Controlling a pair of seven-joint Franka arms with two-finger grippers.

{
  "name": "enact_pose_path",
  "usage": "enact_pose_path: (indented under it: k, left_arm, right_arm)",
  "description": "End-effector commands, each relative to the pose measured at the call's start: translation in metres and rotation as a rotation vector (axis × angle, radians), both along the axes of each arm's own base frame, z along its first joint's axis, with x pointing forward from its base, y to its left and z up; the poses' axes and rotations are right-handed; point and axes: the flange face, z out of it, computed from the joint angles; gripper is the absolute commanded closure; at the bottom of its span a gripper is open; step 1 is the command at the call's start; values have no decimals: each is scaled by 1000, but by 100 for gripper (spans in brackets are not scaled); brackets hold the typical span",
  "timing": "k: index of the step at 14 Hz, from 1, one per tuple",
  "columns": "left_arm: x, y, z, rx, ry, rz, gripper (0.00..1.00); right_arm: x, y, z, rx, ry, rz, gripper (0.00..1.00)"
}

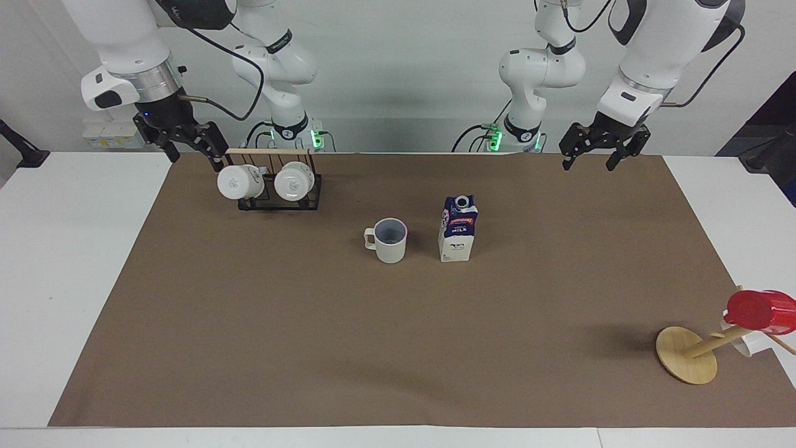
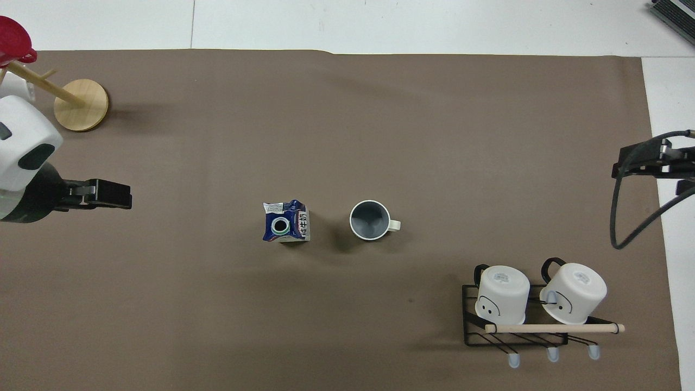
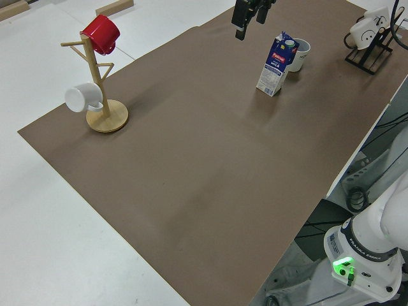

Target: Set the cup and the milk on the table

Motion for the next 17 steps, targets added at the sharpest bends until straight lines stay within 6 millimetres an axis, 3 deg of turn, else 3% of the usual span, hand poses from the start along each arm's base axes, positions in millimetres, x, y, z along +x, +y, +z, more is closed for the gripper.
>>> enact_pose_path:
  k: [1,4,13,17]
  left_arm:
    - [3,15,4,29,4,-17,0]
    - [5,28,4,31,3,-29,0]
    - [12,29,7,31,15,-30,0]
    - [20,38,-3,31,37,-13,0]
  right_arm:
    - [-4,-3,2,11,-22,35,0]
    - [-6,-2,2,12,-8,96,0]
    - [-7,5,1,16,6,104,0]
    - [-8,4,1,16,4,98,0]
